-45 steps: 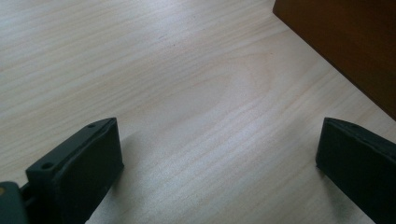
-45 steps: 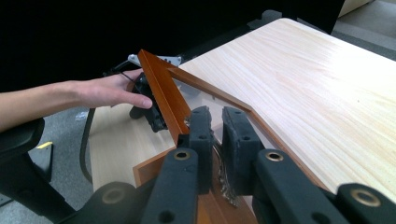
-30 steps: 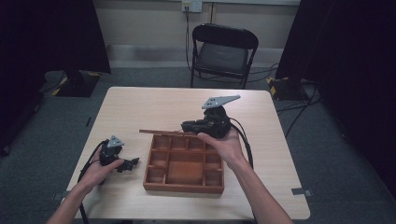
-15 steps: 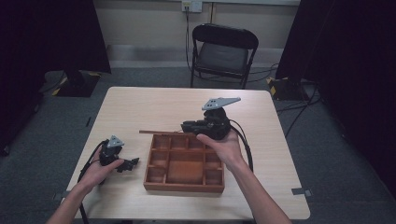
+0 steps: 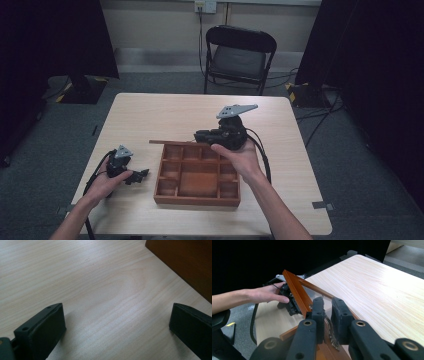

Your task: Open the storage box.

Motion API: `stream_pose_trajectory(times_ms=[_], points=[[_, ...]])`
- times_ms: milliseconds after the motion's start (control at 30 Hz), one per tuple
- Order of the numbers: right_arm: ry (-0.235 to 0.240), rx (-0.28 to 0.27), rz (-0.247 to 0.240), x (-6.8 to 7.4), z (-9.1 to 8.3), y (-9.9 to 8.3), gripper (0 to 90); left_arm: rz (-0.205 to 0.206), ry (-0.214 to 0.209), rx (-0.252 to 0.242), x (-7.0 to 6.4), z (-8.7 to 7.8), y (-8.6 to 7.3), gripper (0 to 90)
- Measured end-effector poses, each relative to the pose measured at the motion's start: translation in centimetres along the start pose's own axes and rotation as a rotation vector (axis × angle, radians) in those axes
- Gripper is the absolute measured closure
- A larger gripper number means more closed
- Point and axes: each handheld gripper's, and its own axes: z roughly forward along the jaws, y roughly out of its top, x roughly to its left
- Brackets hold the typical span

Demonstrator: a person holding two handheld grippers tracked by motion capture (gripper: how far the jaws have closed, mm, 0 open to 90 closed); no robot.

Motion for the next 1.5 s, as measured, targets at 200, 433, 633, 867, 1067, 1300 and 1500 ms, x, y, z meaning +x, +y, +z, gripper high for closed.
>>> stream_pose_trajectory(times_ms=[200, 433, 633, 867, 1067, 1300, 1500], points=[[0.004, -0.001, 0.001, -0.04, -0.01, 0.01, 81.2, 0.001, 0.0, 0.0, 0.0, 0.0, 0.0, 0.0], [0.003, 0.003, -0.004, 0.04, 0.02, -0.03, 81.1, -0.001, 0.0, -0.001, 0.0, 0.01, 0.0, 0.0], [0.003, 0.003, -0.004, 0.03, 0.03, -0.01, 81.2, -0.001, 0.0, -0.001, 0.0, 0.01, 0.0, 0.0], [0.008, 0.004, -0.006, 0.07, 0.05, -0.06, 81.4, 0.0, -0.001, 0.0, 0.0, 0.0, 0.0, 0.0], [0.008, 0.005, -0.004, 0.08, 0.05, -0.06, 81.3, -0.001, 0.0, -0.001, 0.0, 0.0, 0.0, 0.0], [0.008, 0.005, -0.005, 0.09, 0.05, -0.08, 81.3, 0.001, 0.0, 0.0, 0.01, 0.0, 0.0, 0.0], [0.01, 0.005, -0.006, 0.1, 0.05, -0.09, 81.4, 0.0, -0.001, -0.001, 0.0, 0.01, 0.0, 0.0]])
